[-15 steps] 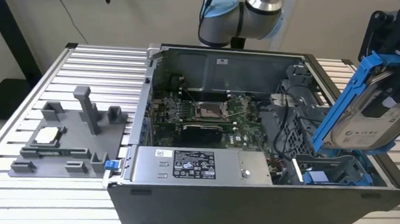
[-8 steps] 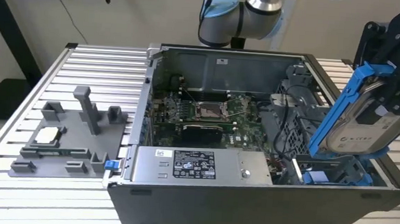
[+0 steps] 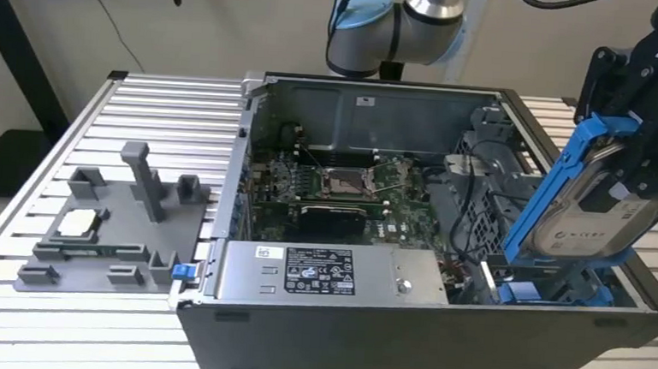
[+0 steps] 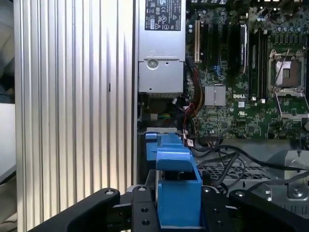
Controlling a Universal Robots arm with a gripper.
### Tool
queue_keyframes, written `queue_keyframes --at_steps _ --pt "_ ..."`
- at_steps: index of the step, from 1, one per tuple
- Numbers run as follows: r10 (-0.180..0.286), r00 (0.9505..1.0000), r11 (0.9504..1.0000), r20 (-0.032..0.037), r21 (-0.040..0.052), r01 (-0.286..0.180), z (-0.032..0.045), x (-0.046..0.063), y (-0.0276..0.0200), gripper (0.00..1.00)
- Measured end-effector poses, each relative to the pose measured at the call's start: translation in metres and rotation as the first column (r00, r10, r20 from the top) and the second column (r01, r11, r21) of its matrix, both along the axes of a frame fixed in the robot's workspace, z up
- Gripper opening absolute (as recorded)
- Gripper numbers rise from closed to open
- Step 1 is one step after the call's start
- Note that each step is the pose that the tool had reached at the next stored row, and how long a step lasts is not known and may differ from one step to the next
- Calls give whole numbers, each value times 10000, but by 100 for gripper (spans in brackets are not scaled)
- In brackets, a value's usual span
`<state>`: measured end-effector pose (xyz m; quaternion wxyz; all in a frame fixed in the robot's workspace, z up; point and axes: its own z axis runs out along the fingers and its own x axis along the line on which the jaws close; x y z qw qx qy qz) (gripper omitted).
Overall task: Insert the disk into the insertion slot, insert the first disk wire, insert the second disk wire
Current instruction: 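Insert the disk into the insertion slot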
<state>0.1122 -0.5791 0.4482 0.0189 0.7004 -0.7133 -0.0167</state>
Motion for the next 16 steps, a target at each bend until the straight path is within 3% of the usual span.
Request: queue_keyframes --at_steps 9,16 --pt "1 10000 10000 -3 -1 -1 -110 0 0 0" --pt "11 10000 10000 -3 0 -11 -119 0 0 0"
